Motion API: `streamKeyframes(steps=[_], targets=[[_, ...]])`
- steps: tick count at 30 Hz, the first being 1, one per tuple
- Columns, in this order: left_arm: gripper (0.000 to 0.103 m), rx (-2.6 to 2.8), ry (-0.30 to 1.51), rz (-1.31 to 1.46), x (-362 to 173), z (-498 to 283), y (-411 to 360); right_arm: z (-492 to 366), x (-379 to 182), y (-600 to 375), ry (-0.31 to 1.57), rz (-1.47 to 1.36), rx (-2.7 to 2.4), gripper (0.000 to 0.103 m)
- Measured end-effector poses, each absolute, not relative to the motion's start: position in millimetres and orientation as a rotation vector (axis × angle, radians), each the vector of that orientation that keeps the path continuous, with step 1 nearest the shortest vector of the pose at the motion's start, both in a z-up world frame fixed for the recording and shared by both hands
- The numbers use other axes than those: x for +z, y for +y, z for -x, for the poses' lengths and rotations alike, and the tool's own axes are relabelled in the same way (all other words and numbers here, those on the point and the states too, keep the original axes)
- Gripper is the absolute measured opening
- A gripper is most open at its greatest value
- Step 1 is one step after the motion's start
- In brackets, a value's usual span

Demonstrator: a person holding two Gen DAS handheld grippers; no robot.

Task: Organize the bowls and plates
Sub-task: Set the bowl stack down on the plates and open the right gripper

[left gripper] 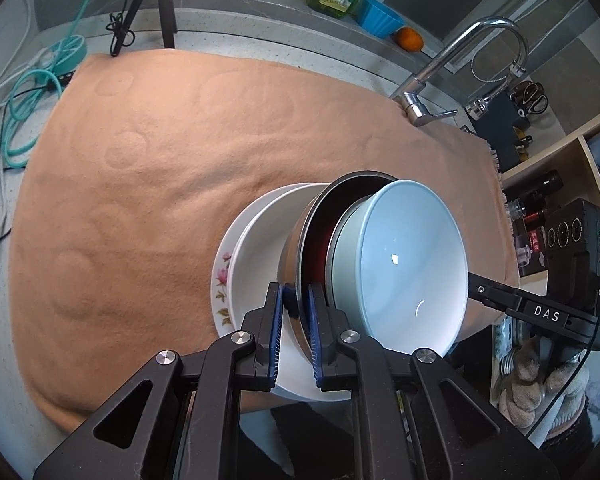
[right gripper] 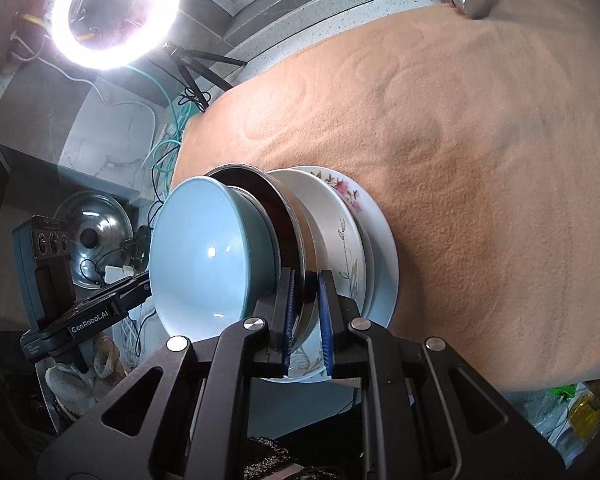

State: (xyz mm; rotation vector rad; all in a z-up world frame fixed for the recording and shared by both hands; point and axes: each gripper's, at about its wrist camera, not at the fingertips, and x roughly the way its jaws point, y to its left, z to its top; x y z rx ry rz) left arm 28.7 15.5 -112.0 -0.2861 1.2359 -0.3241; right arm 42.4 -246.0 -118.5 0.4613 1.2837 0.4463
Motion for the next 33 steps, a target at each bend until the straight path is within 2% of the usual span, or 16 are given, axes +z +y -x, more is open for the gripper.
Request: streamKeyframes(steps=[16,31,33], targets=[[0.009,-0.298,1.242,0.288,-115.7,-26.5,16.2,-39.7,-114.1,-241.5,1.269,-0.435,0.460,0.013],[0.009,-0.273,1.173,0.267,-103.0,-21.3,21.2,-32.9,-97.6,-244.0,1.206,-0.367,0.437,0.013],[0.012,-0.270,1.163,0.260,-101.2,-18.2,21.9,-30.0,-93.3,-245.9,1.194,-0.355,0.429,0.014]])
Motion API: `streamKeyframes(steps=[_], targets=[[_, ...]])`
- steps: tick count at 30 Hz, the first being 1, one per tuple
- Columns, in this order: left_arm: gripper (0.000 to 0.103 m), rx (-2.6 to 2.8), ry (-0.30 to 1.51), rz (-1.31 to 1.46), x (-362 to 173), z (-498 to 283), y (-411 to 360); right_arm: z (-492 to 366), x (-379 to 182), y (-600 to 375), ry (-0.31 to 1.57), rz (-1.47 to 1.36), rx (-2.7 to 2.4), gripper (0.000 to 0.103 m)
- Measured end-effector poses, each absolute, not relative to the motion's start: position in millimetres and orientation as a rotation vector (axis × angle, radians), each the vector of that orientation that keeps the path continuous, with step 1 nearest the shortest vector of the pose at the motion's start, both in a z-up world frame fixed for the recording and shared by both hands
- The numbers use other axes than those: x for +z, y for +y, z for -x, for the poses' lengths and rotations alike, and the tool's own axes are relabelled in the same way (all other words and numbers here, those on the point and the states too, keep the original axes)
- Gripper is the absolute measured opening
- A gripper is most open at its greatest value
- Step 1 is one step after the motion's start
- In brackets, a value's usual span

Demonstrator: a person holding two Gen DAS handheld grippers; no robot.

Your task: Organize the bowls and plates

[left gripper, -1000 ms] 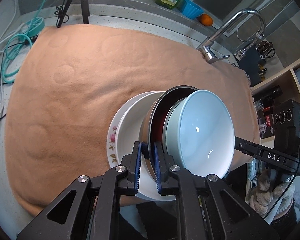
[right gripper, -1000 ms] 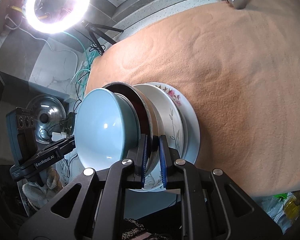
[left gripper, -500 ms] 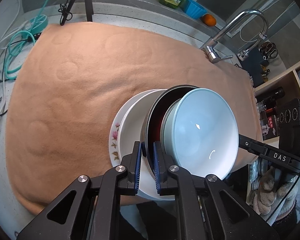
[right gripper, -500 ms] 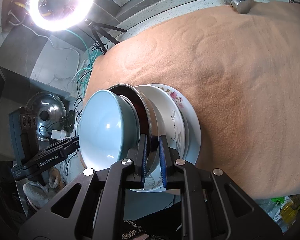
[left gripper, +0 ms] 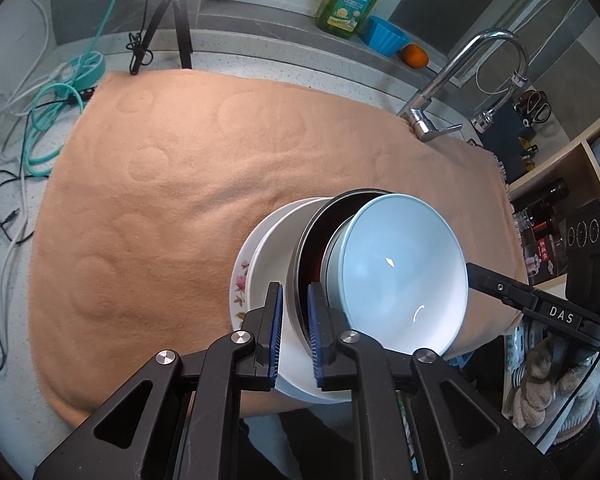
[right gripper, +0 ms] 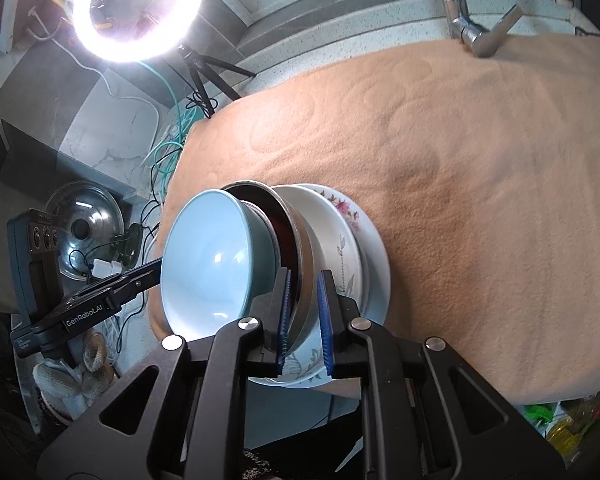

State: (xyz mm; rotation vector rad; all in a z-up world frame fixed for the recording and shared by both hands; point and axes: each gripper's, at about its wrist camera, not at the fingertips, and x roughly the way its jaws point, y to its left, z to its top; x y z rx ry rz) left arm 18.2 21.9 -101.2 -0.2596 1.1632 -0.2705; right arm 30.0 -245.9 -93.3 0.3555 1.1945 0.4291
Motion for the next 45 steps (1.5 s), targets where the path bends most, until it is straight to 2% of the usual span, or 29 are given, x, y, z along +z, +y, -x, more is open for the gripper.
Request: streamKeyframes(steps=[6,8,13,15,17,21,23,25,27,30,32,33,45], targets=[[0.012,-0.268,1.130,0.220,-92.8,-6.7,20.5,-20.0,-84.8,-248.9,1.167,-0.320,0.409,0.029],[0.012,-0.270,1.122,0.209,-90.7,-2.7,20.1,-15.5,-82.6,-249.1,1.154,-0.303,0.396,0.038],[0.012,-0.267,1.097,0.189,-85.5,7.8,20.5,-1.5,-76.3,-245.8,1.116,-0.242,0.367,0.042],[0.025,-0.260,1.080,0.176,-82.7,13.3,20.2,4.6,-73.5,-246.7,1.100,-0.233,0.363,0.046],[0.030,-0.252,1.059,0.161,-79.9,19.4,20.4,10.6,-70.1,-247.5,1.081,-0.220,0.352,0.057],[0.039,-0.239,1.036,0.139,-78.8,28.8,21.4,20.9,-63.2,-248.1,1.040,-0.194,0.331,0.061],[0.040,-0.237,1.034,0.133,-79.6,32.3,22.6,25.4,-60.4,-248.1,1.021,-0.191,0.319,0.074],[0.043,-0.238,1.033,0.128,-80.1,35.2,23.0,30.4,-57.2,-248.0,1.003,-0.184,0.308,0.074],[0.056,-0.237,1.018,0.124,-78.1,38.7,23.4,35.9,-53.6,-246.0,0.987,-0.160,0.285,0.074],[0.059,-0.227,0.983,0.108,-73.0,45.6,23.0,43.2,-47.8,-241.5,0.960,-0.116,0.248,0.075],[0.066,-0.229,0.962,0.094,-69.8,48.3,21.5,48.2,-45.1,-239.6,0.937,-0.107,0.228,0.084],[0.068,-0.231,0.955,0.093,-68.7,49.1,20.7,50.1,-43.8,-239.0,0.927,-0.111,0.224,0.085],[0.068,-0.241,0.929,0.094,-63.3,42.9,13.7,47.9,-35.6,-232.9,0.877,-0.116,0.232,0.086]])
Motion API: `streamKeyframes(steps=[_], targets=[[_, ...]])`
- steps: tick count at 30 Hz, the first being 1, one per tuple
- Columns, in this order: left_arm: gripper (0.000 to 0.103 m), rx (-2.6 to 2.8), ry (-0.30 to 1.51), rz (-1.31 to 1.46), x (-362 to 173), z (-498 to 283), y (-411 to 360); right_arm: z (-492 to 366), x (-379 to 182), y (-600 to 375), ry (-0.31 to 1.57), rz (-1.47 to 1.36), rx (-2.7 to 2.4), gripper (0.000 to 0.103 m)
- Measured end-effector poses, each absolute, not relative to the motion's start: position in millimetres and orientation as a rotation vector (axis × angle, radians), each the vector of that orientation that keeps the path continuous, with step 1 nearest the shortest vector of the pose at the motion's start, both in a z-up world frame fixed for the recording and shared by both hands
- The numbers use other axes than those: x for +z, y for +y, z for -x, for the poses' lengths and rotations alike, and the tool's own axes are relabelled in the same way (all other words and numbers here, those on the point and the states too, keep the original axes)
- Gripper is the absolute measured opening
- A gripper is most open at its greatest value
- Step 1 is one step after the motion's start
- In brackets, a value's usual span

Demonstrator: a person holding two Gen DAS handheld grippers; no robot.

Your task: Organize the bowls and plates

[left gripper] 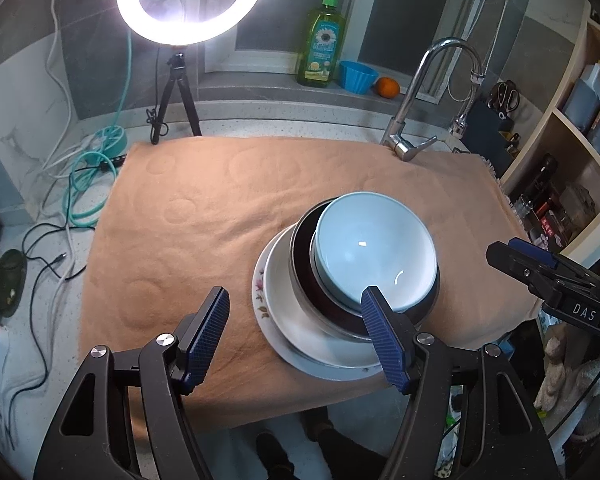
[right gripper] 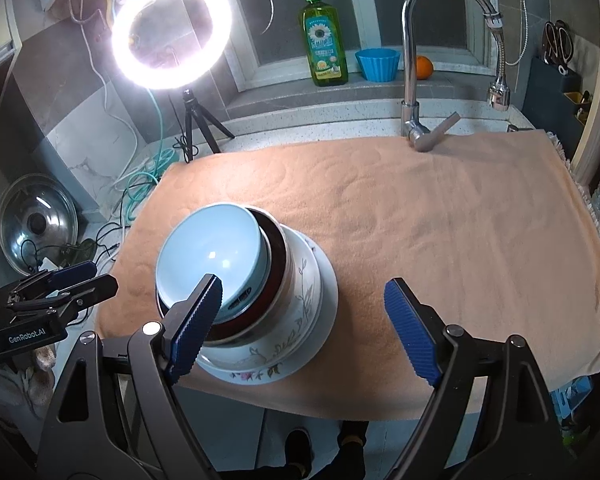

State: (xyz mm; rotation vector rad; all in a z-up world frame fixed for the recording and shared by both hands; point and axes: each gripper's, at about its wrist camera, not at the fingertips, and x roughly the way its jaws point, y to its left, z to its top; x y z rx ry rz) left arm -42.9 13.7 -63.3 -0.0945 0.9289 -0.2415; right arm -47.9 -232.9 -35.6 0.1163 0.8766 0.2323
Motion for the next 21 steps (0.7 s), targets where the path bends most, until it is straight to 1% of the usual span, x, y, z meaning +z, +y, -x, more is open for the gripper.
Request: streamKeyframes(steps=[21], targets=[[0.068,-0.215,0.919,0.079,-60.5,37.2,14.6,39.6,-26.6,-219.6,0.843,-0.051,0.248,0.086]])
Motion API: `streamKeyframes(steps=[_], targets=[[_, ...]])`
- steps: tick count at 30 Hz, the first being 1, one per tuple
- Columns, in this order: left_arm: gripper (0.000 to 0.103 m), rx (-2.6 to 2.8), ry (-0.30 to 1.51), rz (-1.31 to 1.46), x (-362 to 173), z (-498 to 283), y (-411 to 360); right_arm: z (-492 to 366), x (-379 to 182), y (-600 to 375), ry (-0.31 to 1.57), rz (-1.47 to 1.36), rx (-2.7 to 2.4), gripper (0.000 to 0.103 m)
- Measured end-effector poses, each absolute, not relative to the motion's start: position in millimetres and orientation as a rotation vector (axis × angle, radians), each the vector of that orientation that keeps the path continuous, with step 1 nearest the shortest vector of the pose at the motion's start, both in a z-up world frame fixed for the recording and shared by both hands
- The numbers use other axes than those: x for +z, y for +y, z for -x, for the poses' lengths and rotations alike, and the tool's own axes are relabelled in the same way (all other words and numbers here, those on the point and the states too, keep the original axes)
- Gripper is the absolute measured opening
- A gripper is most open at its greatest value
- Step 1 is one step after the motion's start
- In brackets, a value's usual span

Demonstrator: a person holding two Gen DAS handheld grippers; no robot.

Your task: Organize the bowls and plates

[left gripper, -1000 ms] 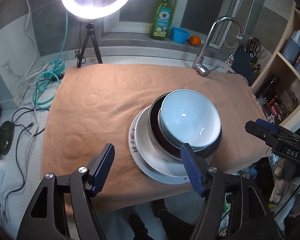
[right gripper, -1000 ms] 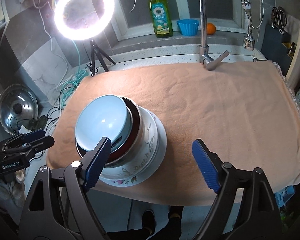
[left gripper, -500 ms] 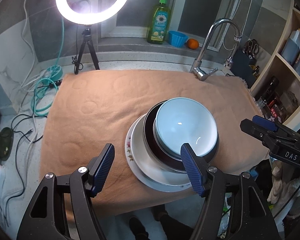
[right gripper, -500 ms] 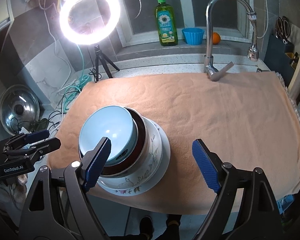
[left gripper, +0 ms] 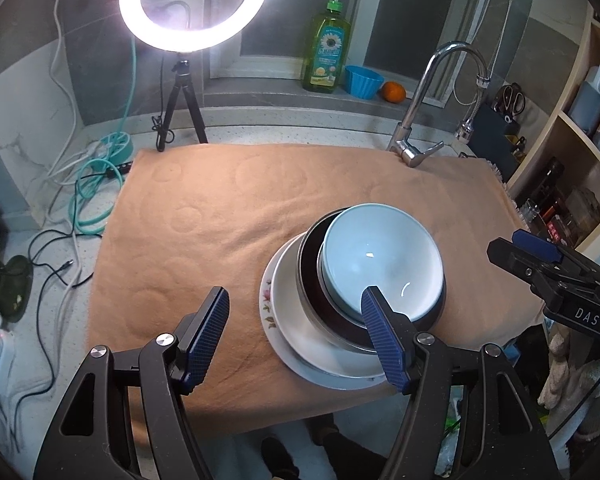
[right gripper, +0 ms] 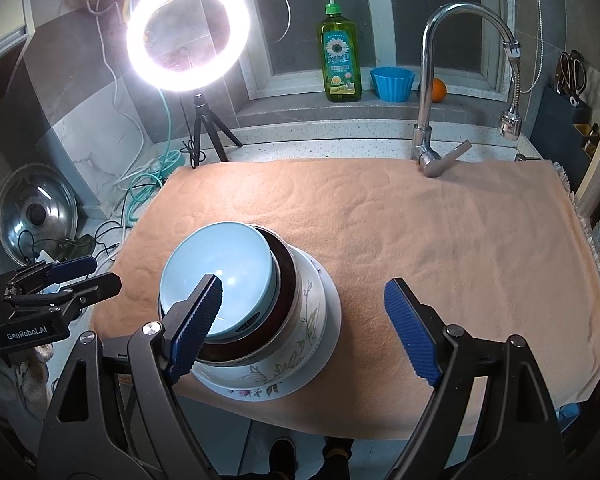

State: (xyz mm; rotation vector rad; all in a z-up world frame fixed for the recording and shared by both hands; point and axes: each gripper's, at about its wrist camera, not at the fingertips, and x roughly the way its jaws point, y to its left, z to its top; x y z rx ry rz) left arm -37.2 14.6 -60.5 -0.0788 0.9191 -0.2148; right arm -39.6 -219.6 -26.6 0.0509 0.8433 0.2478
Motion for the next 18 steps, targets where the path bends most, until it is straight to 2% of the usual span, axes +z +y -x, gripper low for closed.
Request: streamKeyframes(steps=[18], targets=[[0.070,-0.197,0.922,0.081,-58.0,30.2,14.2,40.4,-25.1,-219.2,0.820,-0.048,0.225,0.086]])
